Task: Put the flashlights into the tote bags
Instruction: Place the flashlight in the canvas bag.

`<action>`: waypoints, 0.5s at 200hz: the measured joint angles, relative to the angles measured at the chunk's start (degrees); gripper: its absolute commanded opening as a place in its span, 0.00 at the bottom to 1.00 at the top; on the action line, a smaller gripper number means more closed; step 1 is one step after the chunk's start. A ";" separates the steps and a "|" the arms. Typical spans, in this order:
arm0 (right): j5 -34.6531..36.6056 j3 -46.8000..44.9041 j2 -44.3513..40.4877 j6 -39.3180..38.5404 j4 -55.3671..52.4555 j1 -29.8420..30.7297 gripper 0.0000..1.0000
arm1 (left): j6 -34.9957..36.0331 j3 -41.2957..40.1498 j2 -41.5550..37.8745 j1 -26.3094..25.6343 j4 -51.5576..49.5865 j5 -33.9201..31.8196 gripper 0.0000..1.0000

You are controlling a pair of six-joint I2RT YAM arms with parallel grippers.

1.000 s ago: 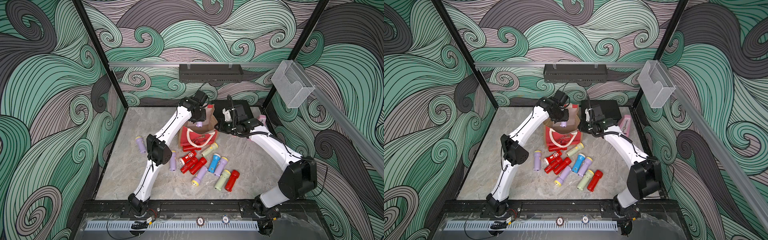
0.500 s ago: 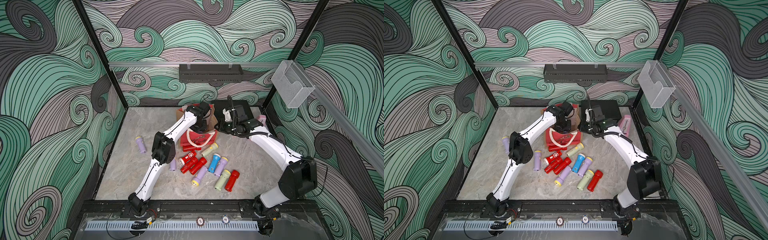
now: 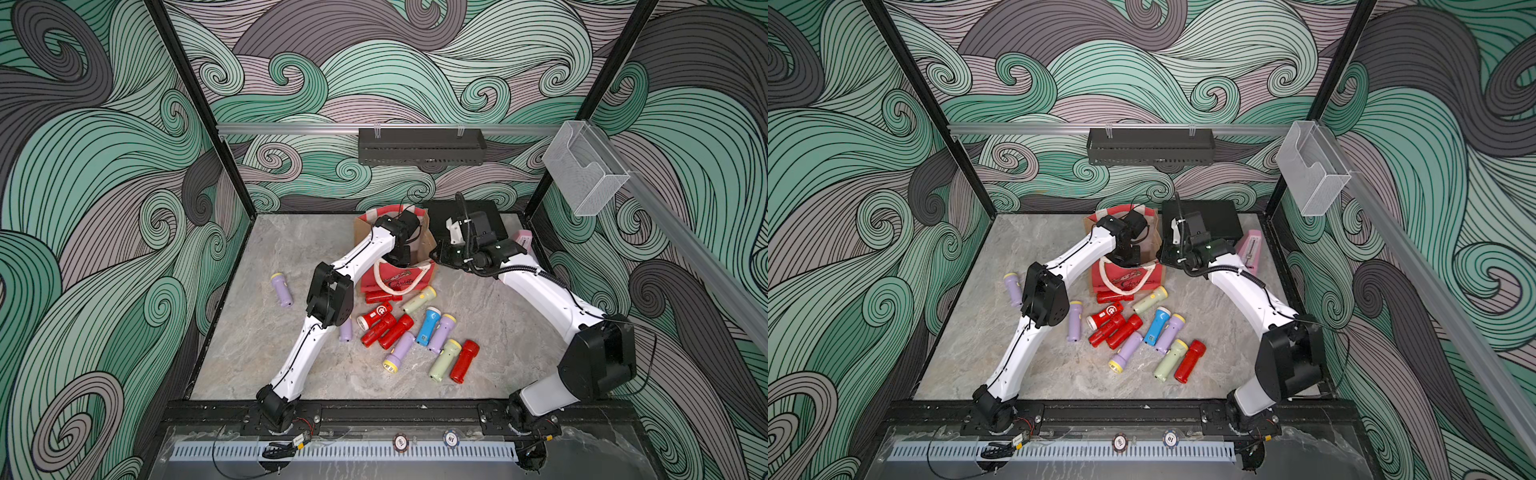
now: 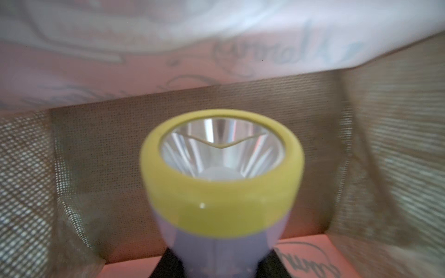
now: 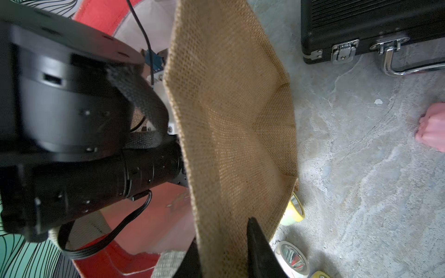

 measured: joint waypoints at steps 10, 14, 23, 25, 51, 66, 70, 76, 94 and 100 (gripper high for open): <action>-0.02 -0.17 -0.17 -0.04 -0.02 0.00 0.22 | 0.09 -0.70 0.00 0.61 0.02 -0.02 0.00; -0.02 -0.17 -0.17 0.00 0.00 0.00 0.22 | 0.09 -0.81 0.00 0.83 0.00 -0.04 0.00; -0.02 -0.17 -0.17 -0.02 0.13 0.00 0.22 | 0.28 -1.03 0.00 1.29 0.02 -0.09 0.00; -0.02 -0.17 -0.17 -0.02 0.13 0.00 0.22 | 0.33 -1.03 0.00 1.38 0.02 -0.09 0.00; 0.00 -0.17 -0.17 -0.02 0.28 0.00 0.23 | 0.26 -1.05 0.02 2.05 0.44 -0.07 0.00; 0.00 -0.17 -0.17 -0.02 0.35 0.00 0.24 | 0.04 -1.05 0.15 2.05 0.44 -0.02 0.06; 0.00 -0.17 -0.17 0.00 0.35 0.00 0.24 | 0.00 -1.05 0.20 2.05 0.44 -0.04 0.09; 0.00 -0.17 -0.17 -0.02 0.37 0.00 0.24 | -0.07 -1.05 0.28 2.05 0.42 -0.02 0.13; 0.02 -0.17 -0.17 -0.02 0.42 0.00 0.26 | -0.20 -1.05 0.33 1.97 0.42 -0.04 0.33; 0.04 -0.17 -0.17 0.00 0.48 0.00 0.26 | -0.20 -1.05 0.33 1.95 0.44 -0.04 0.39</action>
